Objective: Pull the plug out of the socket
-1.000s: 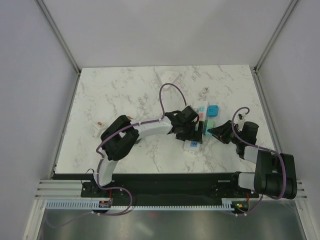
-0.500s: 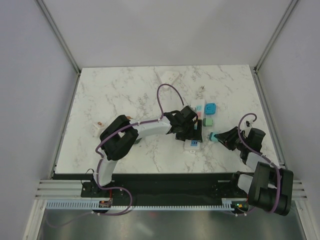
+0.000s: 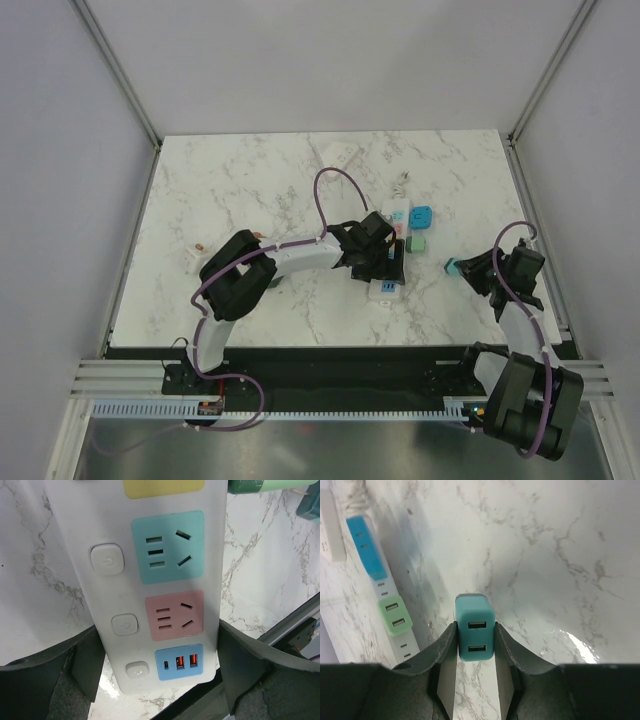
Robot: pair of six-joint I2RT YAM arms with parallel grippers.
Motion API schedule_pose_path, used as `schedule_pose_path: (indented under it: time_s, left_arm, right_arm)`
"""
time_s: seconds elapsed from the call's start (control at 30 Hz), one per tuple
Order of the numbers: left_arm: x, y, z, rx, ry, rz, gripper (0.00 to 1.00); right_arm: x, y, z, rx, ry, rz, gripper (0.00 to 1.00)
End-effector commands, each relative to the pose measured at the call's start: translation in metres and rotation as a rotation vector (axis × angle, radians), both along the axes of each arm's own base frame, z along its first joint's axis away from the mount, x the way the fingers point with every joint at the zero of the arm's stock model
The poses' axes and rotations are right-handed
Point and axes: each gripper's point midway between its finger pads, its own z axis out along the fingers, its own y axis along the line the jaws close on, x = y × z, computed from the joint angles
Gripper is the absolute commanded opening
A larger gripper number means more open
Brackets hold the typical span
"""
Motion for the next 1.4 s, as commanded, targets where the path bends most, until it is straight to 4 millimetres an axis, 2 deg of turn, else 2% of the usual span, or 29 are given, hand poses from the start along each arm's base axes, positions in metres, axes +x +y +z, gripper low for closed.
schedule_pose_path:
  time_s: [0.0, 0.13, 0.2, 0.23, 0.37, 0.4, 0.43, 0.47, 0.5, 0.53, 0.57, 0.6, 0.63, 0.77, 0.8, 0.87, 1.07, 1.17, 1.3, 1.33, 1.37]
  left_arm:
    - [-0.016, 0.059, -0.069, 0.265, 0.104, 0.047, 0.02]
    - [-0.015, 0.055, -0.068, 0.256, 0.105, 0.043, 0.02]
    - [-0.014, 0.053, -0.065, 0.249, 0.105, 0.043, 0.02]
    - [-0.015, 0.053, -0.065, 0.245, 0.108, 0.042, 0.02]
    - [-0.015, 0.051, -0.062, 0.236, 0.110, 0.039, 0.02]
    - [-0.014, 0.050, -0.062, 0.233, 0.109, 0.038, 0.02]
    - [-0.014, 0.050, -0.061, 0.231, 0.109, 0.041, 0.02]
    - [-0.014, 0.049, -0.060, 0.228, 0.109, 0.039, 0.02]
    - [-0.014, 0.048, -0.059, 0.226, 0.107, 0.039, 0.02]
    - [-0.014, 0.047, -0.058, 0.224, 0.104, 0.038, 0.02]
    - [-0.013, 0.047, -0.057, 0.222, 0.100, 0.038, 0.02]
    - [-0.013, 0.048, -0.056, 0.226, 0.096, 0.039, 0.02]
    - [-0.012, 0.048, -0.055, 0.225, 0.091, 0.041, 0.02]
    - [-0.009, 0.048, -0.055, 0.228, 0.082, 0.046, 0.02]
    - [-0.009, 0.048, -0.055, 0.228, 0.082, 0.046, 0.02]
    - [-0.010, 0.047, -0.056, 0.230, 0.087, 0.046, 0.02]
    - [-0.009, 0.047, -0.057, 0.234, 0.083, 0.047, 0.02]
    - [-0.008, 0.046, -0.056, 0.232, 0.081, 0.049, 0.02]
    - [-0.009, 0.049, -0.058, 0.246, 0.084, 0.052, 0.02]
    - [-0.009, 0.049, -0.058, 0.245, 0.084, 0.053, 0.02]
    - [-0.009, 0.050, -0.058, 0.248, 0.086, 0.055, 0.02]
  right_arm:
    - [0.012, -0.029, 0.014, -0.002, -0.038, -0.168, 0.00]
    - [0.031, -0.050, 0.041, 0.012, -0.223, -0.315, 0.00]
    - [0.035, -0.057, 0.045, 0.047, -0.278, -0.383, 0.00]
    - [0.038, -0.067, 0.052, 0.027, -0.330, -0.432, 0.00]
    - [0.052, -0.094, 0.050, 0.024, -0.354, -0.558, 0.00]
    - [0.056, -0.097, 0.038, 0.044, -0.320, -0.578, 0.00]
    - [0.065, -0.102, 0.049, 0.053, -0.370, -0.589, 0.00]
    - [0.068, -0.108, 0.050, 0.054, -0.389, -0.613, 0.00]
    - [0.070, -0.111, 0.041, 0.073, -0.382, -0.641, 0.00]
    - [0.076, -0.117, 0.050, 0.072, -0.433, -0.658, 0.00]
    - [0.079, -0.119, 0.049, 0.080, -0.443, -0.671, 0.00]
    - [0.083, -0.119, 0.035, 0.094, -0.411, -0.669, 0.00]
    - [0.095, -0.123, 0.048, 0.096, -0.466, -0.654, 0.00]
    - [0.114, -0.125, 0.042, 0.133, -0.494, -0.645, 0.00]
    - [0.119, -0.125, 0.030, 0.137, -0.468, -0.637, 0.00]
    - [0.133, -0.128, 0.031, 0.145, -0.480, -0.624, 0.00]
    - [0.154, -0.122, -0.002, 0.173, -0.418, -0.615, 0.01]
    - [0.158, -0.118, -0.011, 0.178, -0.396, -0.612, 0.15]
    - [0.159, -0.114, -0.020, 0.188, -0.369, -0.607, 0.21]
    - [0.159, -0.112, -0.021, 0.189, -0.364, -0.604, 0.25]
    - [0.158, -0.112, -0.023, 0.190, -0.359, -0.604, 0.34]
